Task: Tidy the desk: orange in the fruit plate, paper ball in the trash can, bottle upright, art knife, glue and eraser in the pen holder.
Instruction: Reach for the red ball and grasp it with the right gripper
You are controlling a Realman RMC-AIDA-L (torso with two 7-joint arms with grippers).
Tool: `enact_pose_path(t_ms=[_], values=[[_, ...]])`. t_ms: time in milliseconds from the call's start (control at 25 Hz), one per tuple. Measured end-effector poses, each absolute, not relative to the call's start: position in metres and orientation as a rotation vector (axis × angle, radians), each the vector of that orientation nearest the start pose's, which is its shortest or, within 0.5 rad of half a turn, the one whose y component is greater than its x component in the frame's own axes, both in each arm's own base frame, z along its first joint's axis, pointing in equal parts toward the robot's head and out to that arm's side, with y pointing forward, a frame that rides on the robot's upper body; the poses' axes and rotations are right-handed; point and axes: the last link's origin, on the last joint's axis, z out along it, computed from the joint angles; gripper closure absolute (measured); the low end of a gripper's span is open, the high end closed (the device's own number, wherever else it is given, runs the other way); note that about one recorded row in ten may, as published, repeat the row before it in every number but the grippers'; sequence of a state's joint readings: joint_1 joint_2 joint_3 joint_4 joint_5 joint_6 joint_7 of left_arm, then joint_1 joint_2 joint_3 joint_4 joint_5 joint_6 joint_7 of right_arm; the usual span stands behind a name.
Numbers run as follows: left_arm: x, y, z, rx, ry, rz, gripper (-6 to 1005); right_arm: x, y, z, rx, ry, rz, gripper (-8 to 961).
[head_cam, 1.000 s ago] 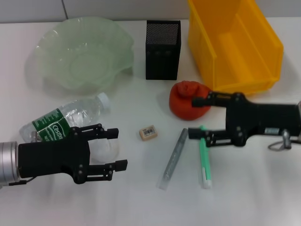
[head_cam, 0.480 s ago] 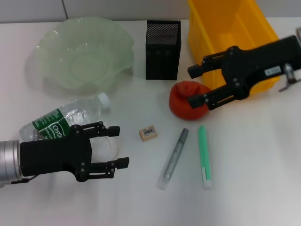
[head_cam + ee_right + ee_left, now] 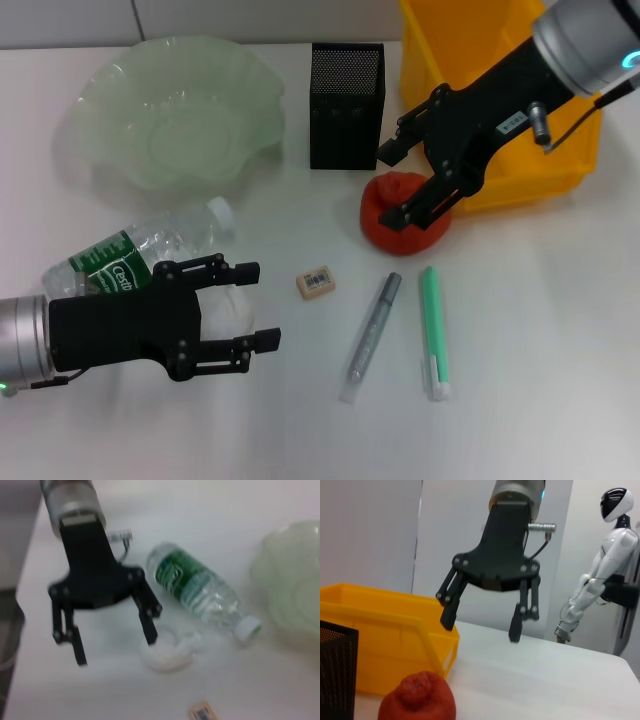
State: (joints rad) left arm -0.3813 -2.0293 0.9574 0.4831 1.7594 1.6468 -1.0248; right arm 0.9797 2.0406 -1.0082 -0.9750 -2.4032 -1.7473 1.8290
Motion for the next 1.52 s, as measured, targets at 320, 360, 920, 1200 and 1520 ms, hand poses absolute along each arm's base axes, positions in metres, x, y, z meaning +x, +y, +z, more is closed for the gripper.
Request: enact_pose_path(t_ms=[320,360,920,1200,1520], values=[[-0.286,0.266,-0.026,-2.796,-0.400,-0.858,211,0.100,0.397,-0.014,-3.043,-0.038,-0.509,123],[-0.286,0.267,-0.026,-2.790,-0.402,-0.858,211,0.100,0.397,-0.017,-3.032,-0.055,-0.536,123],[-0.283,0.269,-0.028,-2.755,-0.413,-0.888,212,0.117,0.407,-0.044,-2.924,-0.126,-0.615,122],[-0.282,0.269,-0.029,-2.752,-0.416,-0.894,212,0.124,0.409,-0.055,-2.897,-0.151,-0.643,123],[-0.282,0.269,-0.029,-2.751,-0.415,-0.897,213,0.129,0.410,-0.068,-2.864,-0.193,-0.675,147]])
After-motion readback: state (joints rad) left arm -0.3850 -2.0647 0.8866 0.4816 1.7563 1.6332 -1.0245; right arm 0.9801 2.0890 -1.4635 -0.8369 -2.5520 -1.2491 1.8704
